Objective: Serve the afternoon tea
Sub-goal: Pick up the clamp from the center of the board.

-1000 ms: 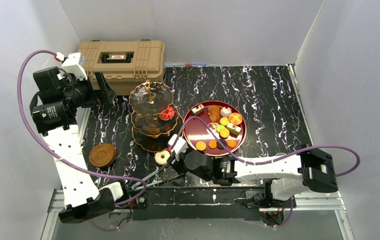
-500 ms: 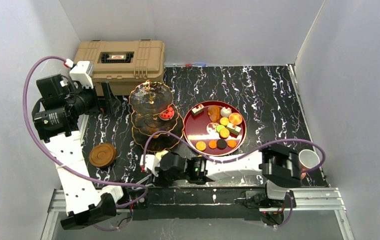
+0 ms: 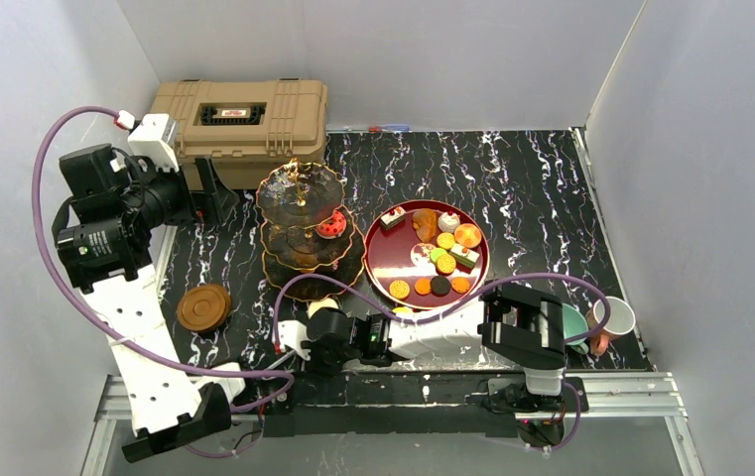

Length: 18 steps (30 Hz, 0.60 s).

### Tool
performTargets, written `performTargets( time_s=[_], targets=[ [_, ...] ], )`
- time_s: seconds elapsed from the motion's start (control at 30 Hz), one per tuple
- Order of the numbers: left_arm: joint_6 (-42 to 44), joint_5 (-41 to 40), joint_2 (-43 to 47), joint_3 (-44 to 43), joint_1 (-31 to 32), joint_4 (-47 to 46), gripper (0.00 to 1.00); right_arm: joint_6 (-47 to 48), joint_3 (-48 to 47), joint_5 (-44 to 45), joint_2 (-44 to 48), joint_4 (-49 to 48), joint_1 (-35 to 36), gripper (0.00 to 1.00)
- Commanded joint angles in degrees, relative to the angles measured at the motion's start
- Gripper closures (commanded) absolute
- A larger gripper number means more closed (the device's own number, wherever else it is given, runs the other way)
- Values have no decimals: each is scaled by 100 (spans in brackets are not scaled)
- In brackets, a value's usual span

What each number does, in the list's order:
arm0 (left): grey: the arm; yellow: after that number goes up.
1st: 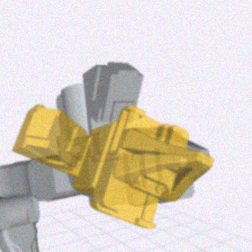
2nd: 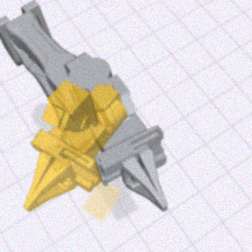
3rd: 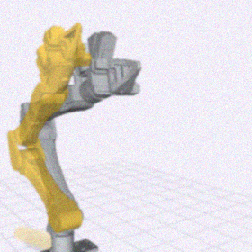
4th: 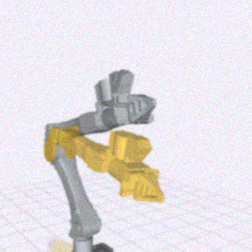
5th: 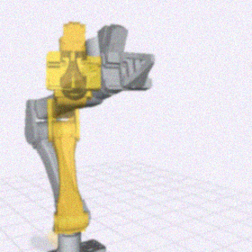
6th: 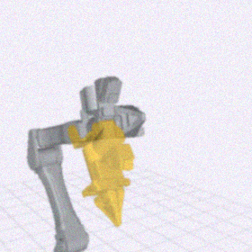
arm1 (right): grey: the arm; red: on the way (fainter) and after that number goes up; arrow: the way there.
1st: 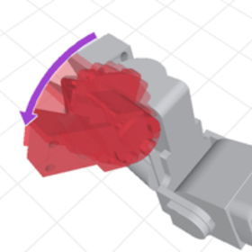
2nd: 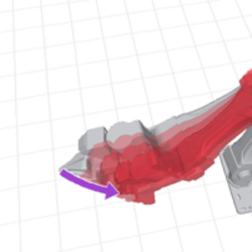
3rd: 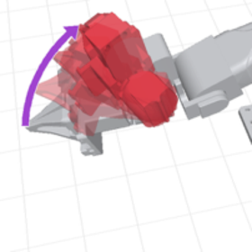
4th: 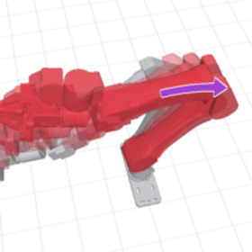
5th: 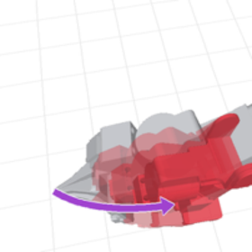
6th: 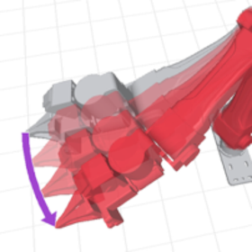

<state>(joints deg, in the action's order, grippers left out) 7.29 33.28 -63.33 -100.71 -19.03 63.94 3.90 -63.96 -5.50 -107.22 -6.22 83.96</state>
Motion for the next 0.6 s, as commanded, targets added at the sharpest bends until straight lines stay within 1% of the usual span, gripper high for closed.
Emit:
performTargets(
  time_s=[0.0, 0.07, 0.2, 0.37, 0.53, 0.57],
  targets=[
    [-153, 152, 17, -319, -23, 222, 6, 123, 91, 310, -49, -343, -29, 56],
    [-149, 161, -16, -426, -28, 278, 6, 128, 130, 363, 61, -419, -29, 56],
    [-202, 193, -45, -552, -23, 331, 6, 323, 74, 518, 170, -418, -29, 49],
    [-251, 277, -50, -732, -24, 382, 5, 501, -190, 387, -197, -207, -29, 49],
    [-220, 433, -83, -944, -23, 538, 3, 500, -216, 348, -247, -257, -29, 69],
    [-212, 472, -83, -958, -27, 561, 2, 511, -190, 354, -208, -265, -29, 76]
  ],
)
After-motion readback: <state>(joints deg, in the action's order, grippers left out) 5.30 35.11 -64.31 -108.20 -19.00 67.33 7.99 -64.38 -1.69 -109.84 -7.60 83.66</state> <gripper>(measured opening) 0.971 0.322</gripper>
